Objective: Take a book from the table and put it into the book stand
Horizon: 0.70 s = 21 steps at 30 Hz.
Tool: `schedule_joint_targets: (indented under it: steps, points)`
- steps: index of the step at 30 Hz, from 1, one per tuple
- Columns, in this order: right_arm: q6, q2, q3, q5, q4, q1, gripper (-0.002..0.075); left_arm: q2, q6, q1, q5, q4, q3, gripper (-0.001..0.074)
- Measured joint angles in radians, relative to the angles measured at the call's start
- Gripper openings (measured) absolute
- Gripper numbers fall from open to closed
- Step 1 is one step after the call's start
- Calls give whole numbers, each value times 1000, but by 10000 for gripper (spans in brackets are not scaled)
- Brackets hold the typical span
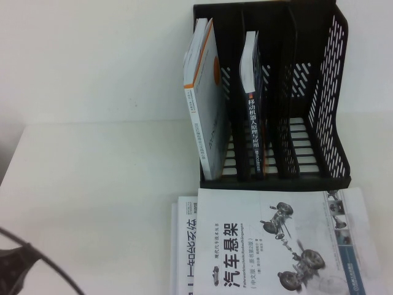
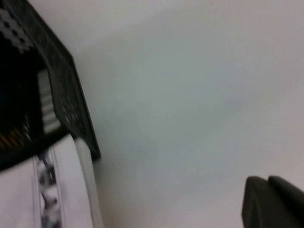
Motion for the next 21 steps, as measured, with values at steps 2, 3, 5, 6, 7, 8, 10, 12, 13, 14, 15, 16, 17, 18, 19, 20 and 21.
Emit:
schedule_joint_targets:
  steps: [2, 3, 5, 6, 7, 8, 10, 12, 13, 14, 15, 16, 17, 18, 19, 20, 21]
  points:
    - [-178, 106, -38, 54, 99, 0, -3, 66, 49, 0, -25, -85, -2, -2]
    - [-258, 152, -59, 76, 161, 0, -3, 104, 122, 0, -37, -136, -6, -2]
    - [-451, 273, -103, 104, 301, 0, -3, 169, 254, 0, -57, -225, -10, -2]
    - [-545, 333, -127, 115, 381, 0, -3, 203, 326, 0, -60, -280, -15, -2]
    - [-621, 392, -147, 127, 445, 0, -3, 235, 395, 0, -60, -340, -20, -2]
    - [-713, 451, -173, 142, 521, 0, -3, 259, 463, 0, -51, -390, -26, -2]
    - [-854, 558, -216, 172, 630, 0, -3, 315, 603, 0, -25, -520, -44, -3]
    - [-923, 666, -255, 194, 696, 0, -3, 363, 720, 0, 5, -654, -57, -2]
    - [-936, 705, -266, 196, 708, 0, -3, 383, 811, 0, 24, -724, -61, -2]
    - [-948, 747, -277, 198, 723, 2, -3, 399, 887, 0, 43, -795, -66, -2]
    - [-959, 781, -283, 198, 736, 2, -3, 411, 948, 0, 60, -855, -70, -2]
    - [-976, 808, -288, 200, 754, 2, -3, 423, 1021, 0, 83, -929, -70, -2]
    - [-992, 828, -292, 200, 774, 2, -3, 429, 1092, 0, 103, -1002, -70, -2]
    - [-1013, 843, -294, 200, 794, 2, -3, 431, 1158, 0, 121, -1058, -70, -2]
    - [-1031, 856, -296, 200, 815, 2, -3, 431, 1216, 0, 140, -1122, -72, -2]
    - [-1045, 866, -296, 200, 829, 2, -3, 431, 1266, 0, 158, -1178, -72, -2]
    - [-1054, 879, -296, 198, 841, 2, -3, 431, 1305, 0, 172, -1226, -74, -2]
